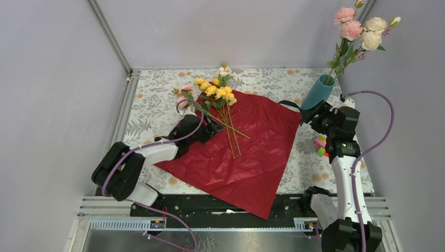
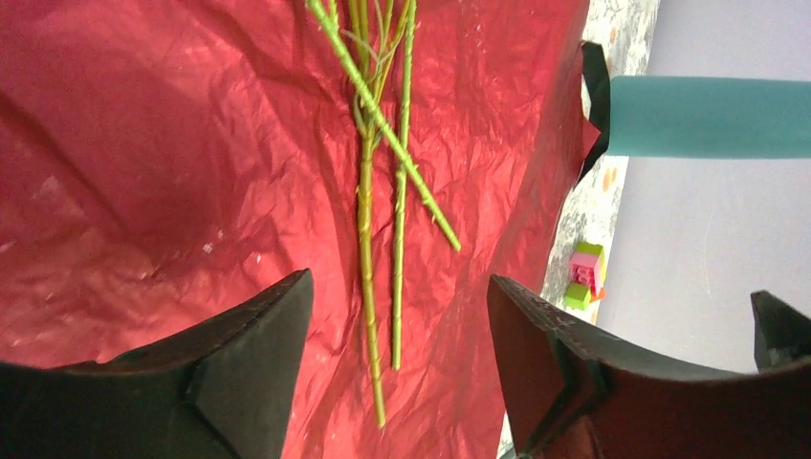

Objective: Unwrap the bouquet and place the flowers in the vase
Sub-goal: Insert the fake flower into the vase, then pick up the fake flower from the wrapping paper.

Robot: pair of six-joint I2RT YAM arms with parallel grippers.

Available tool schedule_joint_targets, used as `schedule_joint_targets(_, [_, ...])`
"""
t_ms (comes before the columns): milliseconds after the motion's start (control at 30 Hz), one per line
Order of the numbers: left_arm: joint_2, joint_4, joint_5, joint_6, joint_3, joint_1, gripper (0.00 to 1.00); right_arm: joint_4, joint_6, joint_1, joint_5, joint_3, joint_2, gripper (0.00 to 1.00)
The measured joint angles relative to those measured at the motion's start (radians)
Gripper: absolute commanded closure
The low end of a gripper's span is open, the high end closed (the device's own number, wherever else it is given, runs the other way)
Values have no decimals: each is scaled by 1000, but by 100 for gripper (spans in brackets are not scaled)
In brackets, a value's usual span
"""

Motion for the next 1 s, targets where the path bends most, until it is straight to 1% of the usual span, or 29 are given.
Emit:
schedule_joint_targets(300, [149, 108, -119, -39, 95, -14, 40, -32, 0, 13, -23, 0, -6, 35])
schedule_joint_targets(367, [183, 117, -132, -43, 111, -14, 48, -38, 0, 16, -24, 0, -6, 35])
schedule_joint_targets(433, [220, 125, -133, -52, 124, -14, 51, -44, 0, 18, -25, 0, -7, 35])
schedule_joint_targets(567, [269, 128, -133, -56, 134, -14, 52, -55, 0, 21, -30, 0, -11, 36])
schedule_joint_targets(767, [298, 128, -134, -59, 149, -14, 53, -69, 1, 24, -47, 1, -25, 37])
schedule_joint_targets(1000, [358, 142, -133, -63, 193, -13, 59, -77, 1, 29, -51, 2, -41, 37])
